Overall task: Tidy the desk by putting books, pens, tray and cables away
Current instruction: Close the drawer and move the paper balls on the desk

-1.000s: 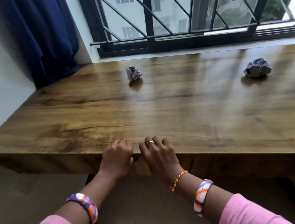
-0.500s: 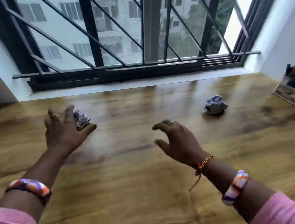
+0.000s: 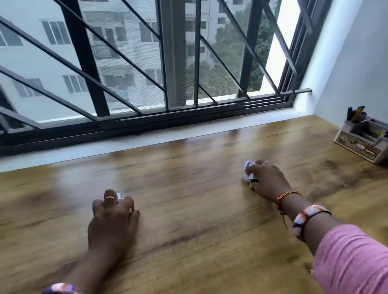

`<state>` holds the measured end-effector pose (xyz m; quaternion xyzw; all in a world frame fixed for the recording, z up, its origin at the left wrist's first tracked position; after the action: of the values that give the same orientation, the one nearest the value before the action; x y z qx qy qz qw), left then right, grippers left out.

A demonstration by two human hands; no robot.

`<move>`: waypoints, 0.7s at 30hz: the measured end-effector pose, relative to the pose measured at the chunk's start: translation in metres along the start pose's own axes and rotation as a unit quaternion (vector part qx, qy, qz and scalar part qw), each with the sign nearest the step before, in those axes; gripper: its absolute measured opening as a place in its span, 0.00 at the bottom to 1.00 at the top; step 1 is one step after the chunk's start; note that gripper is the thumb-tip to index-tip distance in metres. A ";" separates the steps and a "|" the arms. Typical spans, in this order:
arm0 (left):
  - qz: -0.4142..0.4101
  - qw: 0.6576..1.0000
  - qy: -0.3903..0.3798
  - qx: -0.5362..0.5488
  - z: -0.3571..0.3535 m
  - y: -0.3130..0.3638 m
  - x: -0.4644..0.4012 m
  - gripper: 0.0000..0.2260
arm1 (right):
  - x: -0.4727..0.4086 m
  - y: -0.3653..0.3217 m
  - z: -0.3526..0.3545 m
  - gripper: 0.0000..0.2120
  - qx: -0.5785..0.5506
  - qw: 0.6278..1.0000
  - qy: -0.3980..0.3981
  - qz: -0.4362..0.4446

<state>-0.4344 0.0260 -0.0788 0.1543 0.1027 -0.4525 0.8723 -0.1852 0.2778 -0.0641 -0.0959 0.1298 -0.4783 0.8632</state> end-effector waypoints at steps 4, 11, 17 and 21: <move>0.001 1.000 0.001 0.003 0.008 0.005 0.031 0.09 | 0.036 -0.048 -0.006 0.11 0.020 0.995 -0.028 0.096; -0.010 0.999 -0.012 0.048 0.039 0.030 0.133 0.07 | 0.183 -0.148 -0.007 0.09 -0.081 0.950 -0.099 0.284; 0.085 0.974 -0.020 0.210 0.100 -0.030 0.254 0.19 | 0.305 -0.229 -0.020 0.13 -0.142 0.885 -0.198 0.397; 0.326 0.876 0.089 0.345 0.147 -0.127 0.369 0.23 | 0.378 -0.290 -0.024 0.05 -0.298 0.819 -0.256 0.419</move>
<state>-0.3231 -0.3753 -0.0819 0.5096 -0.0389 -0.1333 0.8492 -0.2330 -0.1969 -0.0526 -0.4037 0.0678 0.0328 0.9118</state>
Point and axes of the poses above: each hand's wrist, its own x-axis away from the middle knuckle, its own z-axis out of the back of the hand, y = z × x, the point moved 7 cm from there along -x, towards the middle knuckle, and after that the axes turned 2 degrees about -x, right-handed, at the moved point
